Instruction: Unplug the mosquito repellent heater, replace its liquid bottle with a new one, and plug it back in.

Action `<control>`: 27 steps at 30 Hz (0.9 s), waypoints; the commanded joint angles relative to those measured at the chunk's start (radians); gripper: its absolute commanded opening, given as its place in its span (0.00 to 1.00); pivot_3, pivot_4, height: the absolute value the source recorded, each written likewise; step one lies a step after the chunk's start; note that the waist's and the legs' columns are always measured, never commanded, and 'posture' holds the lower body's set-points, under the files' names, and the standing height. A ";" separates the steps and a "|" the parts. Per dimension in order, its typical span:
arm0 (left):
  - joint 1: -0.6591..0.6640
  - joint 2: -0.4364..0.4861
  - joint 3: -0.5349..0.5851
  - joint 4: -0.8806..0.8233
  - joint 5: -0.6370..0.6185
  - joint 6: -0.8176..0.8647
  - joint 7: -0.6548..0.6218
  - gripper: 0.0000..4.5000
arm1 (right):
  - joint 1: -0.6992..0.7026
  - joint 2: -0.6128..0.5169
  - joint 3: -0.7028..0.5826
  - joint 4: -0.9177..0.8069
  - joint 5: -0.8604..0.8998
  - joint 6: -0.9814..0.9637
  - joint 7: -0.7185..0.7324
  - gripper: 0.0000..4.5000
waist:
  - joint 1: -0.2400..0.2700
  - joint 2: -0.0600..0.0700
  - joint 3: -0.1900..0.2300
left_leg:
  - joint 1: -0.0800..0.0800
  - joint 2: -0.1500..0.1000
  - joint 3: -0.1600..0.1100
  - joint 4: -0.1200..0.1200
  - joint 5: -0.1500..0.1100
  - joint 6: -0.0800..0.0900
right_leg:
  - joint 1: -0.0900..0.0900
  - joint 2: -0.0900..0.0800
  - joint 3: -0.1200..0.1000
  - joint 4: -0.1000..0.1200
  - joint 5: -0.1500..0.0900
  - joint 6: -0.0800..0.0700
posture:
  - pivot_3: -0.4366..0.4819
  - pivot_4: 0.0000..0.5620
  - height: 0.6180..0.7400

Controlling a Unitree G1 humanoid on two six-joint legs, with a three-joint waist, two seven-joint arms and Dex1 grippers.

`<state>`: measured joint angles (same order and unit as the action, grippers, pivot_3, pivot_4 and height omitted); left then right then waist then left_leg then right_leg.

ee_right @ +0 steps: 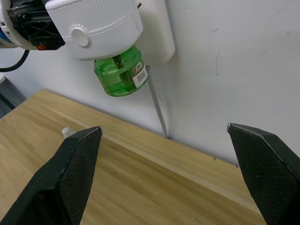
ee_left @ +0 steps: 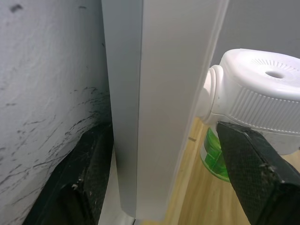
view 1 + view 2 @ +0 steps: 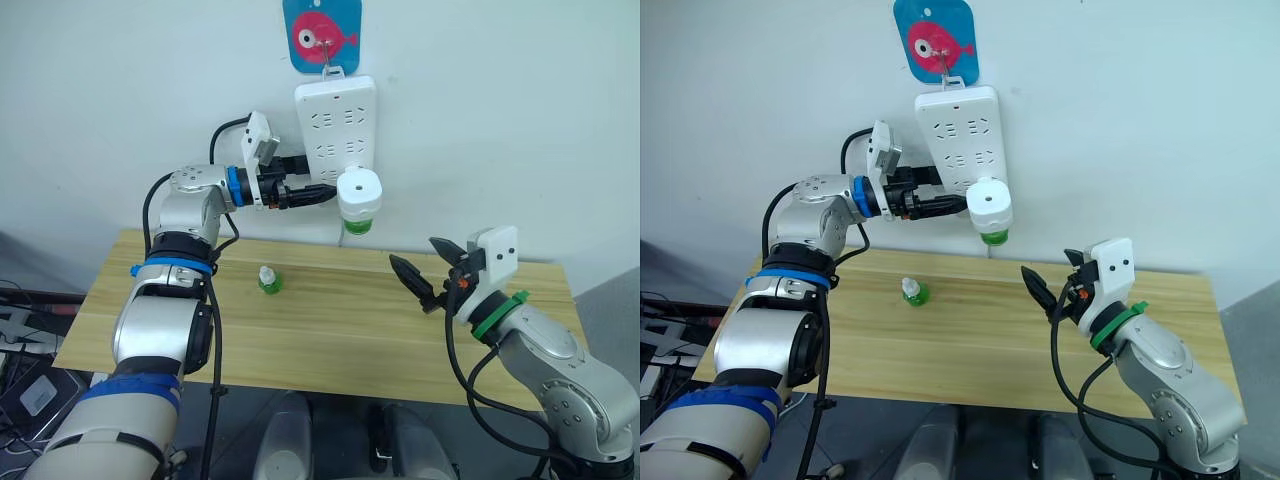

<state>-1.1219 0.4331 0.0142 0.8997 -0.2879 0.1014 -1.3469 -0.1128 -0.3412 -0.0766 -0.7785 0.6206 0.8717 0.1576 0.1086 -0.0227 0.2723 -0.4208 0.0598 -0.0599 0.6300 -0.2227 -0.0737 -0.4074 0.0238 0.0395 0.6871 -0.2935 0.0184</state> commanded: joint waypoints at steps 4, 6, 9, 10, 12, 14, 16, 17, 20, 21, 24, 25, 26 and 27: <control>-0.039 -0.017 0.025 -0.002 -0.010 0.011 -0.011 0.40 | -0.086 0.048 0.046 -0.053 0.003 0.041 -0.081 1.00 | -0.005 0.000 0.002 | 0.000 0.000 0.000 0.000 0.000 0.000 | 0.000 0.000 0.000 0.001 0.000 0.000 | 0.71 0.53 1.00; -0.038 -0.024 0.025 0.003 0.000 -0.006 -0.006 0.30 | -0.139 0.088 0.088 -0.043 -0.039 0.055 -0.144 1.00 | -0.005 0.000 0.002 | 0.000 0.000 -0.001 0.000 0.000 0.000 | 0.000 0.000 -0.001 0.001 0.000 0.000 | 0.71 0.53 1.00; -0.045 -0.032 0.035 0.012 -0.001 0.000 0.008 0.30 | -0.208 0.134 0.156 -0.033 -0.099 0.076 -0.209 1.00 | -0.005 0.000 0.003 | 0.000 0.000 -0.001 0.001 0.000 0.000 | 0.000 0.000 -0.001 0.002 0.000 0.000 | 0.71 0.53 1.00; -0.047 -0.034 0.036 0.015 0.001 0.000 0.010 0.30 | -0.232 0.148 0.179 -0.026 -0.120 0.081 -0.227 1.00 | -0.005 0.000 0.003 | 0.000 0.000 -0.001 0.001 0.001 -0.001 | 0.000 0.000 -0.001 0.002 -0.001 0.001 | 0.71 0.53 1.00; -0.050 -0.035 0.037 0.021 0.006 -0.003 0.013 0.30 | -0.271 0.167 0.212 -0.012 -0.163 0.086 -0.254 1.00 | -0.005 0.000 0.003 | -0.001 0.000 -0.002 0.001 0.001 -0.001 | 0.000 0.000 -0.001 0.002 -0.002 0.003 | 0.71 0.53 1.00; -0.051 -0.035 0.037 0.026 0.012 -0.009 0.014 0.30 | -0.298 0.177 0.232 -0.002 -0.198 0.087 -0.271 1.00 | -0.004 0.000 0.003 | -0.001 0.000 -0.002 0.001 0.001 -0.001 | 0.000 0.000 -0.002 0.002 -0.002 0.003 | 0.71 0.54 1.00; -0.054 -0.036 0.040 0.032 0.014 -0.013 0.016 0.30 | -0.321 0.170 0.252 0.005 -0.230 0.085 -0.271 1.00 | -0.004 0.000 0.003 | -0.001 0.000 -0.002 0.001 0.001 -0.002 | -0.001 0.000 -0.002 0.002 -0.002 0.003 | 0.71 0.54 1.00; -0.055 -0.038 0.041 0.035 0.014 -0.014 0.018 0.30 | -0.331 0.166 0.260 0.010 -0.244 0.083 -0.269 1.00 | -0.004 0.000 0.003 | -0.001 0.000 -0.003 0.001 0.001 -0.002 | -0.001 0.000 -0.002 0.002 -0.002 0.003 | 0.71 0.54 1.00; -0.057 -0.043 0.042 0.043 0.017 -0.024 0.022 0.30 | -0.356 0.178 0.270 0.032 -0.269 0.079 -0.262 1.00 | -0.004 0.000 0.004 | -0.001 0.000 -0.003 0.001 0.001 -0.002 | -0.001 0.000 -0.002 0.002 -0.002 0.003 | 0.71 0.54 1.00; -0.056 -0.044 0.042 0.044 0.018 -0.026 0.022 0.30 | -0.366 0.177 0.277 0.040 -0.280 0.075 -0.256 1.00 | -0.004 0.000 0.004 | -0.001 0.000 -0.003 0.001 0.001 -0.001 | -0.001 0.000 -0.003 0.003 -0.002 0.003 | 0.71 0.54 1.00; -0.053 -0.048 0.045 0.043 0.022 -0.031 0.025 0.30 | -0.407 0.176 0.308 0.090 -0.339 0.053 -0.258 1.00 | -0.005 0.000 0.006 | -0.001 0.000 -0.003 0.001 0.001 -0.001 | -0.001 0.000 -0.003 0.003 -0.002 0.003 | 0.71 0.54 1.00; -0.052 -0.049 0.046 0.041 0.022 -0.032 0.027 0.30 | -0.417 0.183 0.310 0.103 -0.356 0.048 -0.265 1.00 | -0.005 0.000 0.007 | -0.001 0.000 -0.003 0.001 0.002 -0.001 | -0.001 0.000 -0.003 0.003 -0.002 0.003 | 0.71 0.53 1.00; -0.051 -0.049 0.047 0.040 0.023 -0.034 0.029 0.30 | -0.422 0.188 0.312 0.112 -0.371 0.043 -0.268 1.00 | -0.005 0.000 0.007 | -0.001 0.000 -0.004 0.001 0.002 -0.001 | -0.001 0.000 -0.003 0.003 -0.002 0.003 | 0.71 0.54 1.00; -0.050 -0.048 0.046 0.040 0.024 -0.039 0.030 0.30 | -0.425 0.193 0.313 0.118 -0.379 0.040 -0.266 1.00 | -0.004 0.000 0.007 | -0.001 0.000 -0.004 0.001 0.002 -0.001 | -0.001 0.000 -0.003 0.003 -0.002 0.003 | 0.71 0.54 1.00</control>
<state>-1.1449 0.3910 0.0481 0.9453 -0.2658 0.0576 -1.3504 -0.5272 -0.1554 0.2315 -0.6438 0.2667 0.9410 -0.1058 0.1044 -0.0227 0.2793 -0.4222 0.0593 -0.0636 0.6309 -0.2208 -0.0750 -0.4084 0.0233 0.0364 0.6902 -0.2951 0.0211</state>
